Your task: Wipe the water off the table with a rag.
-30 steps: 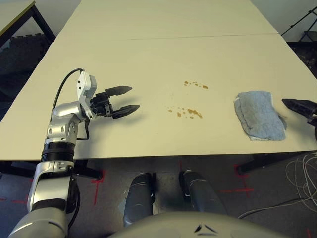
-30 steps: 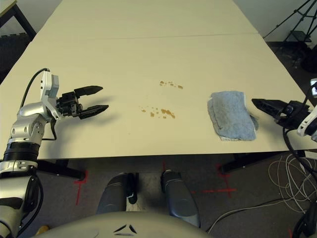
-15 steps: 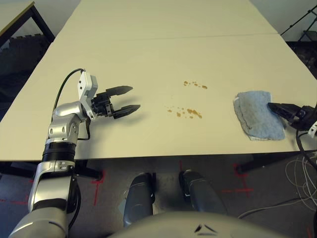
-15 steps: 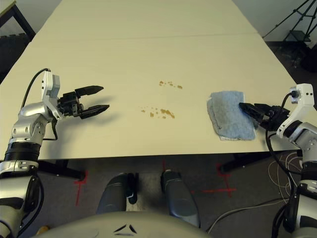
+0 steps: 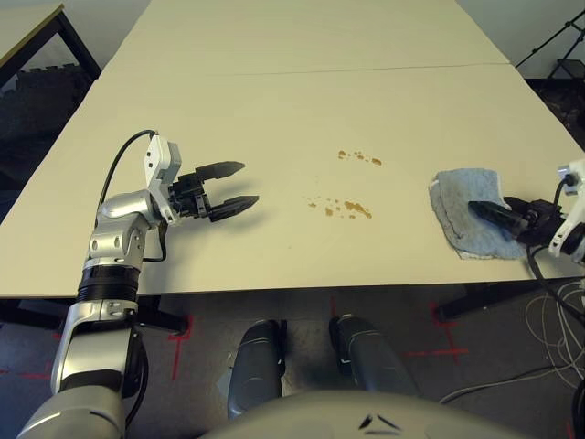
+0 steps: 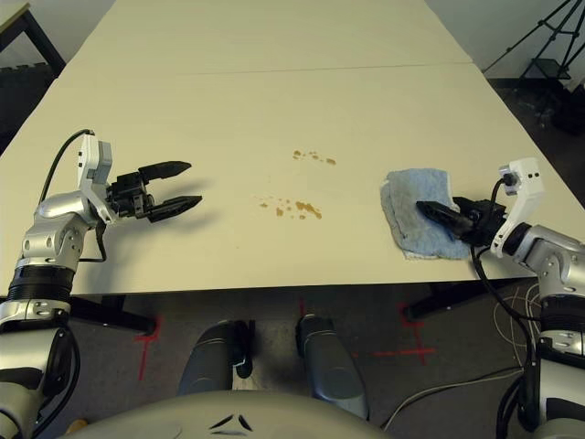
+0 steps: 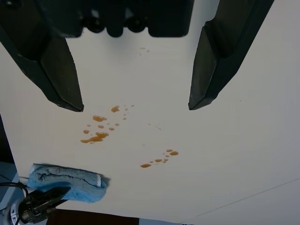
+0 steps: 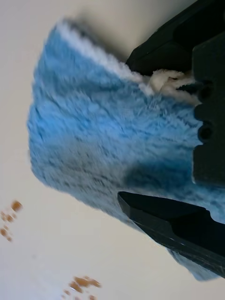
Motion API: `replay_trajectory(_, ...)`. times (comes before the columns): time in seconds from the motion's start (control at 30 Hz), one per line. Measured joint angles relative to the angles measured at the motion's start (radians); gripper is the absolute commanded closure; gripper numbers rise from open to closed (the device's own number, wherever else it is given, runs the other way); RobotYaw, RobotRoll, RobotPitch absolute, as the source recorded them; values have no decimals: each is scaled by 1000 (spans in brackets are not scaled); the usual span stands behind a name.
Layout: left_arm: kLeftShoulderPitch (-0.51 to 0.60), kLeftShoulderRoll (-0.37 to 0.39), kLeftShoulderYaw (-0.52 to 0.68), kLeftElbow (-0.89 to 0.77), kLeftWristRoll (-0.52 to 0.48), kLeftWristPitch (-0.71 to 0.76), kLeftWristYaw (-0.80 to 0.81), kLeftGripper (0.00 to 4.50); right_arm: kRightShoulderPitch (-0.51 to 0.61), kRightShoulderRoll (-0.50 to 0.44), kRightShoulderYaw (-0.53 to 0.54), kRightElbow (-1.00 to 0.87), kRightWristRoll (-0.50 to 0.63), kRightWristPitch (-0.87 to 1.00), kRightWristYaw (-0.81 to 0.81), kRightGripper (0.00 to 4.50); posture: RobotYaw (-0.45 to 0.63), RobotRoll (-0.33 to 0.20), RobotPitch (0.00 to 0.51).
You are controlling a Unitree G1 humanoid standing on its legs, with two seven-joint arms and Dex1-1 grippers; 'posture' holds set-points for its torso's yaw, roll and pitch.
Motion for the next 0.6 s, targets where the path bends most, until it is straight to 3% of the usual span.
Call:
replay_trajectory(0.2,0,0,0,-12,0,4,0,0,1,11,23,-26,-27,-3,-24,23,-218,0,152)
replay_trajectory(0.6,0,0,-1,-12,0,7,0,0,-28,19,29,-31,-72,40,-117,4297,-219,0,152)
